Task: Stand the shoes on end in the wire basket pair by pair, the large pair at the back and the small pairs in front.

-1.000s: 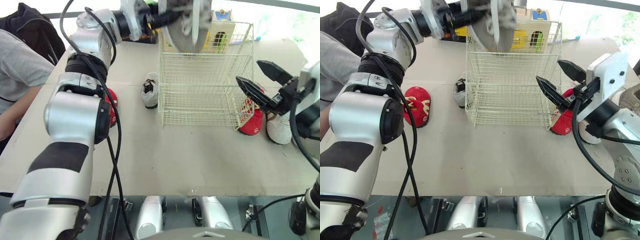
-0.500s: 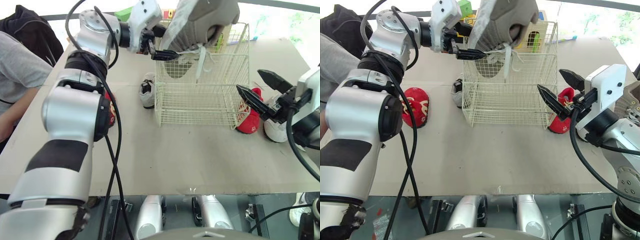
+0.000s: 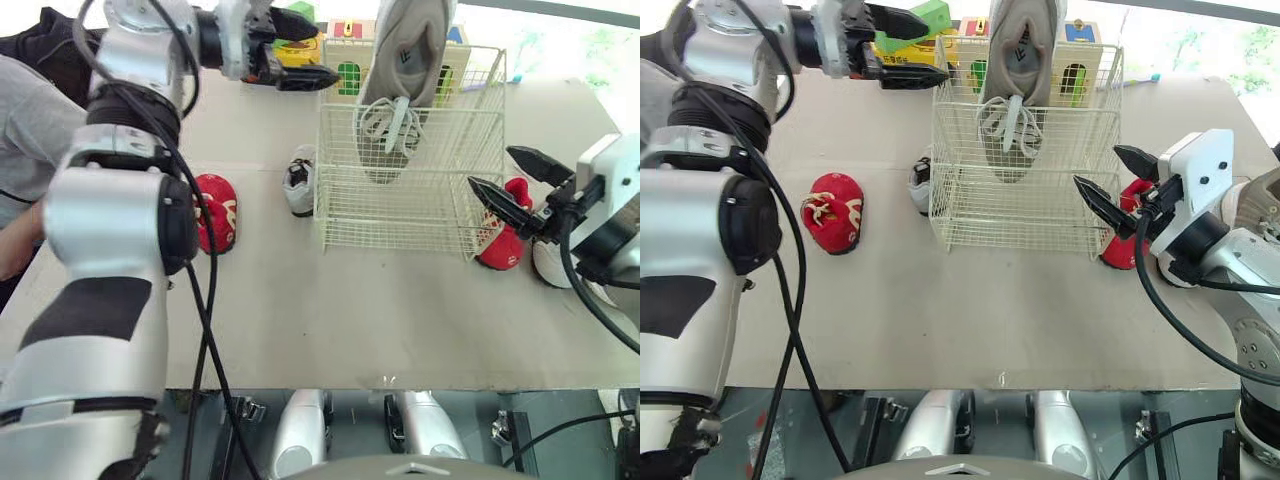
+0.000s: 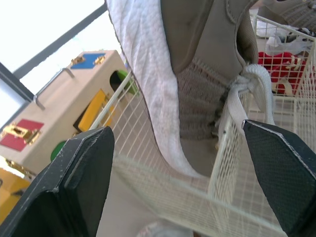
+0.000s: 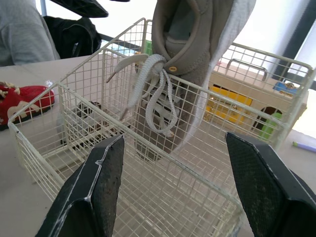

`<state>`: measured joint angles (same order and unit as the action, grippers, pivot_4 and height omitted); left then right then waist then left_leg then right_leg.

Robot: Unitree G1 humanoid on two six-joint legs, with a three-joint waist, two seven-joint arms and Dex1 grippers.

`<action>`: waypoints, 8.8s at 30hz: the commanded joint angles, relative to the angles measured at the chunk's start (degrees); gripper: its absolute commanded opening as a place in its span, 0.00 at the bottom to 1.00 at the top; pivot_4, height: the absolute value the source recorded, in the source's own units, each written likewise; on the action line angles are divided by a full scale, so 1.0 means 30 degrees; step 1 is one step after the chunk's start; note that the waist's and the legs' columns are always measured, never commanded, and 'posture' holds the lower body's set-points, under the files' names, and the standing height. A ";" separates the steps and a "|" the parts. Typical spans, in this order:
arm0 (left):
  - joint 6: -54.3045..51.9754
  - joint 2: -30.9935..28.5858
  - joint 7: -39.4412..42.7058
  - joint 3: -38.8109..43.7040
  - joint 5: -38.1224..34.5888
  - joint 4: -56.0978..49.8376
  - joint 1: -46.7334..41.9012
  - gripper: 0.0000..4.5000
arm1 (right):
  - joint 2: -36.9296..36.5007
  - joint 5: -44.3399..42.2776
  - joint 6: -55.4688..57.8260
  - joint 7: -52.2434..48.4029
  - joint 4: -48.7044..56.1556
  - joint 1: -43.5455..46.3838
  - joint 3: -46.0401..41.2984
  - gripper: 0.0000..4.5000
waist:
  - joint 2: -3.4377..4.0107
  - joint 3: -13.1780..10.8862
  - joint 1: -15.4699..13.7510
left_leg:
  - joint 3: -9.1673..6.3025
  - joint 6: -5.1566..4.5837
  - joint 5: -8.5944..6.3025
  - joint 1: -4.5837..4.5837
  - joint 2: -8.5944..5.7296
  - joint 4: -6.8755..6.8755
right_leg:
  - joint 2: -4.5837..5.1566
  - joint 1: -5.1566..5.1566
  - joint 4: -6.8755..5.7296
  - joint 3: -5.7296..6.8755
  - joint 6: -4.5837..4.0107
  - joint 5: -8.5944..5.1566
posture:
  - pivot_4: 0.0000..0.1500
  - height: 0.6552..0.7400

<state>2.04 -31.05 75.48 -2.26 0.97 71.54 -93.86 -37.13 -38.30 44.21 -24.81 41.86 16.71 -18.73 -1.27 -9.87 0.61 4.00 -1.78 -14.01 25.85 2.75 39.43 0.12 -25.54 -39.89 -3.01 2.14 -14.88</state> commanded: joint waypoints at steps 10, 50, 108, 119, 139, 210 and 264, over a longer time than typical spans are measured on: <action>-0.5407 0.4456 -0.7869 0.2235 -0.2511 -0.8630 0.3608 0.99 | -0.0763 -0.0537 -0.1349 -0.0798 0.1227 -0.0441 -0.0146 0.68 | 0.0000 0.0000 0.0037 | -0.0113 0.0058 0.0034 -0.0002 0.0002 0.0012 | -0.0002 0.0006 -0.0012 -0.0005 0.0001 0.0003 | 1.00 1.00; -1.6893 0.4582 -0.7409 0.0146 -1.6067 -3.0515 1.9598 0.99 | -0.9555 0.4453 0.6734 0.0976 -1.4026 -0.1107 -0.3549 0.68 | 0.0037 0.0032 0.0156 | -0.0083 0.0002 0.0001 -0.0392 -0.0014 -0.0004 | -0.0002 0.0367 0.0013 -0.0073 -0.0001 0.0001 | 1.00 1.00; -1.1995 0.2259 -1.1463 0.3043 -1.6987 -3.5557 2.7019 1.00 | 0.7429 0.6373 -1.6912 0.2983 -2.5107 1.9040 0.0135 0.01 | 0.0214 0.0056 0.0404 | 0.0037 -0.0042 -0.0030 -0.0603 -0.0024 -0.0196 | 0.0024 0.0444 0.0129 -0.0364 0.0047 -0.0001 | 1.00 1.00; -1.0385 0.1892 -1.2460 0.3639 -1.5958 -3.5674 2.8523 1.00 | 0.8630 0.8850 -2.0963 0.3414 -2.7567 1.5806 0.1943 0.01 | 0.0197 0.0080 0.0822 | 0.0062 -0.0008 -0.0014 -0.0701 0.0023 -0.0365 | -0.0003 0.0450 0.0163 -0.0383 0.0041 0.0002 | 1.00 1.00; -0.9100 0.1926 -1.1782 0.3088 -1.5310 -3.4681 2.8720 1.00 | 0.8733 1.3274 -2.5226 0.4409 -3.0296 1.5227 0.4987 0.01 | 0.0042 0.0226 0.1697 | 0.0124 -0.0034 -0.0034 -0.1030 0.0088 -0.0425 | -0.0036 0.0696 0.0149 -0.0474 0.0027 -0.0004 | 1.00 1.00; -0.6831 0.2159 -1.1343 0.3778 -1.4610 -3.3822 3.0546 1.00 | 0.7056 1.3399 -0.9214 0.2452 -1.8889 1.4566 0.6766 0.01 | 0.0037 0.0181 0.1542 | 0.0283 0.0011 -0.0013 -0.0927 0.0123 -0.0725 | -0.0029 0.0507 0.0381 -0.0553 -0.0013 0.0018 | 1.00 1.00; -1.0622 0.2783 -1.8468 0.2707 -0.7504 -2.4355 2.3050 0.57 | -0.1784 -0.4850 -0.0949 -0.4549 0.3607 -0.3835 -0.0665 1.00 | -0.0167 0.0186 0.0311 | 0.0044 0.0009 -0.0004 -0.0636 0.0007 -0.0628 | 0.0007 0.0362 0.0361 -0.0345 0.0011 0.0020 | 1.00 1.00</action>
<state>-29.89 -22.11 19.11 4.54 -20.59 3.31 -25.73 -41.88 -50.30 41.00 -40.53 49.28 6.22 -18.16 -1.77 -9.31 1.55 4.11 -1.75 -14.03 23.96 2.79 37.54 0.16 -24.45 -38.79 -4.03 2.22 -14.85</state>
